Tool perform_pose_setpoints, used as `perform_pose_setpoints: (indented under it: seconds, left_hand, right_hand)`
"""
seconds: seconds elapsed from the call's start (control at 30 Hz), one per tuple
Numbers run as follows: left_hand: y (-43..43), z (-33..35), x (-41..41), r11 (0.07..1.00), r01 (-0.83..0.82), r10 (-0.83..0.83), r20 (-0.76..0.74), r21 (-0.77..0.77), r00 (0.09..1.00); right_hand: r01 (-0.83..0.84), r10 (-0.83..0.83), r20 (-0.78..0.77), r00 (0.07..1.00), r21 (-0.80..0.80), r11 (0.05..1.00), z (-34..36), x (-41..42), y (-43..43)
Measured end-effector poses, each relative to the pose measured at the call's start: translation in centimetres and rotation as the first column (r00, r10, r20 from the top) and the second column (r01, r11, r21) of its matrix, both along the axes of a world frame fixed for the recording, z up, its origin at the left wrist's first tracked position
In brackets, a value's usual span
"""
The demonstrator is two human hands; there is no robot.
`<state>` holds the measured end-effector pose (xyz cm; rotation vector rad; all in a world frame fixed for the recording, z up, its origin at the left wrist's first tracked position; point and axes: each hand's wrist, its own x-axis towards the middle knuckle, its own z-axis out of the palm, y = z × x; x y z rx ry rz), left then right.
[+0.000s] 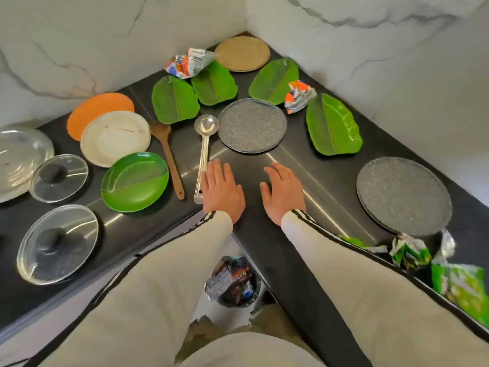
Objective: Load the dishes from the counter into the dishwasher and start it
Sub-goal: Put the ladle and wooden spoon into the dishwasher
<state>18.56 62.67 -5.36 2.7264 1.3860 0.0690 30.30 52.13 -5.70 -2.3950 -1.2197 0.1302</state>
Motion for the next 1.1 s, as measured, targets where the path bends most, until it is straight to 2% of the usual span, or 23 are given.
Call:
perform_pose_setpoints:
  seconds: [0.13, 0.23, 0.37, 0.63, 0.8, 0.97, 1.1]
  left_hand:
    - [2.2, -0.1, 0.0, 0.968, -0.243, 0.244, 0.014, -0.056, 0.97]
    - [2.9, -0.2, 0.3, 0.932, -0.349, 0.352, 0.021, -0.096, 0.936]
    - [3.3, -0.4, 0.2, 0.924, -0.371, 0.372, -0.008, -0.091, 0.928]
    - [4.2, 0.6, -0.1, 0.885, -0.415, 0.428, 0.019, -0.212, 0.904]
    - [4.7, 1.7, -0.4, 0.781, -0.485, 0.54, 0.035, -0.393, 0.841]
    - [4.9, 2.4, -0.7, 0.723, -0.507, 0.609, 0.086, -0.469, 0.788]
    - [4.9, 2.8, -1.8, 0.691, -0.494, 0.664, 0.193, -0.527, 0.723]
  right_hand:
    - [-0.089, 0.089, -0.024, 0.996, -0.013, 0.996, -0.3, 0.1, 1.5]
    - [-0.11, 0.11, -0.034, 0.993, -0.016, 0.994, -0.6, 0.3, 1.9]
    - [-0.111, 0.11, -0.054, 0.993, -0.026, 0.993, -0.8, 0.0, 2.0]
    - [-0.096, 0.093, -0.056, 0.994, -0.063, 0.993, -0.8, -1.2, 1.6]
    - [-0.103, 0.101, -0.062, 0.993, -0.044, 0.994, -0.1, -1.5, 2.0]
    - [-0.138, 0.138, -0.056, 0.989, -0.001, 0.99, 0.8, -2.2, 2.9]
    - [-0.16, 0.161, -0.061, 0.985, 0.034, 0.987, 1.5, -3.1, 4.0]
